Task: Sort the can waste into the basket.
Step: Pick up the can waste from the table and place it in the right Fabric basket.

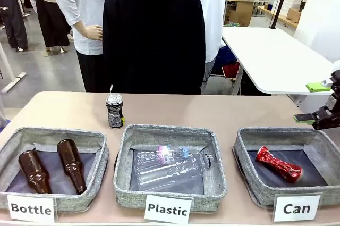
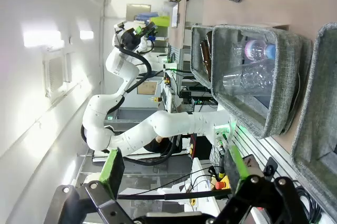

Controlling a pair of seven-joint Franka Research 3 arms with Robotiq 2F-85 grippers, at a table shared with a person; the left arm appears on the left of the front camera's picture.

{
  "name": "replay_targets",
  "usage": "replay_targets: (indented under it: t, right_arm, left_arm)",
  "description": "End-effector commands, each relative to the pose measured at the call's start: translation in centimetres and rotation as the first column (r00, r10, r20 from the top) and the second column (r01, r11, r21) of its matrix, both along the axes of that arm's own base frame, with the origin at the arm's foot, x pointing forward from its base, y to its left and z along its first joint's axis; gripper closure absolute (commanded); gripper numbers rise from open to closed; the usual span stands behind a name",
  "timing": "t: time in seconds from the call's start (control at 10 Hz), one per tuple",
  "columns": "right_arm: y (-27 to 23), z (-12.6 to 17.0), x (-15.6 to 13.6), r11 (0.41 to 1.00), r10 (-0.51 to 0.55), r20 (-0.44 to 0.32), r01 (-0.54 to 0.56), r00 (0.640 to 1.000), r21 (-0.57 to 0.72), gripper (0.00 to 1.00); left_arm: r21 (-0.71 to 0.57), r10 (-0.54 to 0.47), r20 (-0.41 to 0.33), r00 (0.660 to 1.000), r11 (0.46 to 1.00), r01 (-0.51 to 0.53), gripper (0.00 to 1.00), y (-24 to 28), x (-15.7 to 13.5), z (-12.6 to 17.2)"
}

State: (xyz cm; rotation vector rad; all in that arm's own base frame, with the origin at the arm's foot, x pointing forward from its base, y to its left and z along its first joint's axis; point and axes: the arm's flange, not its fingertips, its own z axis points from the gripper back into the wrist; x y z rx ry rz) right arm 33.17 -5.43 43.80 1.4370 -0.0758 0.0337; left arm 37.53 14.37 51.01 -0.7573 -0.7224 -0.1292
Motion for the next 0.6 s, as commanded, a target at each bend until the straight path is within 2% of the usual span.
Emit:
replay_targets:
  t: [0.0,0.2,0.3,0.4,0.5]
  right_arm:
    - [-0.3,0.1,-0.1,1.0,0.011,0.028,-0.011,1.0,-0.001,0.0]
    - [-0.3,0.1,-0.1,1.0,0.011,0.028,-0.011,1.0,-0.001,0.0]
    - [-0.3,0.1,-0.1,1.0,0.011,0.028,-0.011,1.0,-0.001,0.0]
    - [-0.3,0.1,-0.1,1.0,0.011,0.028,-0.011,1.0,-0.001,0.0]
    - [-0.3,0.1,-0.1,1.0,0.011,0.028,-0.011,1.0,-0.001,0.0]
  left_arm:
    - [-0.014,-0.107,0.077,0.991,0.994,0.108,0.0,-4.5,2.0,-2.5]
    - [0.071,-0.217,0.099,0.971,0.975,0.211,0.0,-10.1,4.8,-5.2]
    - [0.115,-0.361,0.091,0.928,0.929,0.351,0.0,-12.0,5.7,-6.3]
    - [0.138,-0.454,0.071,0.888,0.886,0.442,0.0,-13.2,6.4,-7.3]
    - [0.155,-0.465,0.09,0.881,0.88,0.449,0.0,-13.9,6.8,-8.3]
